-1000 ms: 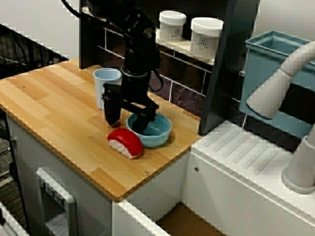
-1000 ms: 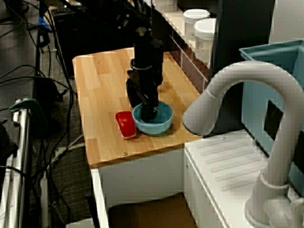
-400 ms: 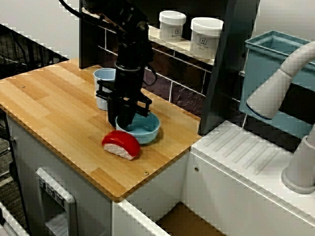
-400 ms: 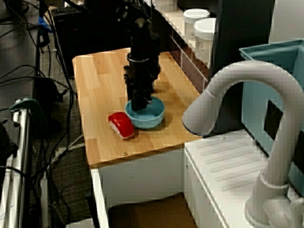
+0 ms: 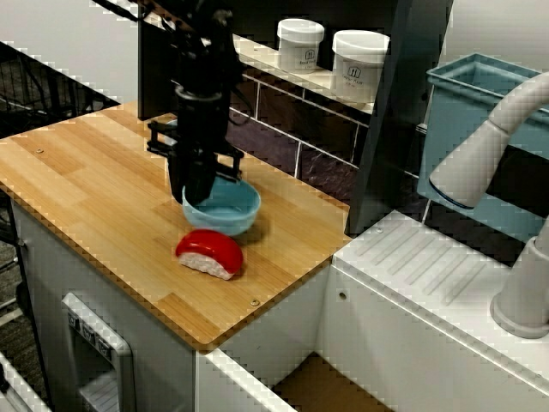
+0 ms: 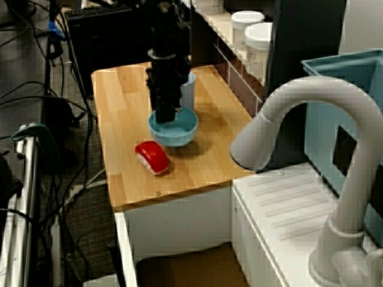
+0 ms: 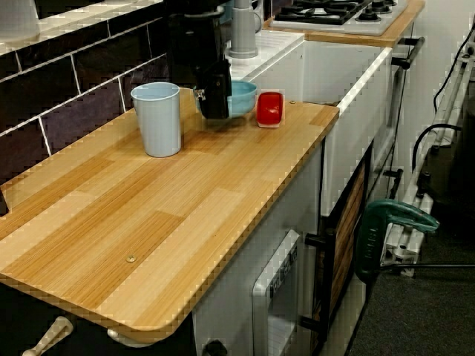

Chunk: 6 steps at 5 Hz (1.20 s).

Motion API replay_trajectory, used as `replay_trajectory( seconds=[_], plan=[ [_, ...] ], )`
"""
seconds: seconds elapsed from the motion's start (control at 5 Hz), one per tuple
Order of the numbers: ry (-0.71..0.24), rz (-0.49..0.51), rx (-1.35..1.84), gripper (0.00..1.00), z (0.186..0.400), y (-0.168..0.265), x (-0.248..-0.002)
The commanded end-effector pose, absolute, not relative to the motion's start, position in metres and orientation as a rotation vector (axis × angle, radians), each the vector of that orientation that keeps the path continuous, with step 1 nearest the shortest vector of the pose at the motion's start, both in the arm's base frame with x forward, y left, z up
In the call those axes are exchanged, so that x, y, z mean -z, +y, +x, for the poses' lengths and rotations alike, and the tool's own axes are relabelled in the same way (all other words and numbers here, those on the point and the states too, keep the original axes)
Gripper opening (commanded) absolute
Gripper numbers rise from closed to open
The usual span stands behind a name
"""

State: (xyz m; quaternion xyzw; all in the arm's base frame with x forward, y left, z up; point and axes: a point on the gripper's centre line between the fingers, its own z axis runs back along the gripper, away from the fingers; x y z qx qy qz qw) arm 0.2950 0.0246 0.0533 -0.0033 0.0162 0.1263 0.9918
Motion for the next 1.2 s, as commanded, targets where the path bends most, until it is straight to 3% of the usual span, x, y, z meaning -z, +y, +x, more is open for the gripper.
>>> replay_trajectory(
  seconds=[0.0,0.6,1.0],
  plan=[
    [-0.052,-0.071,-0.25,0.0,0.279,0.048,-0.101],
    [-0.064,-0.052,-0.253,0.0,0.255,0.117,-0.13],
    [-0.08,-0.021,-0.339,0.0,0.257,0.163,-0.127]
  ],
)
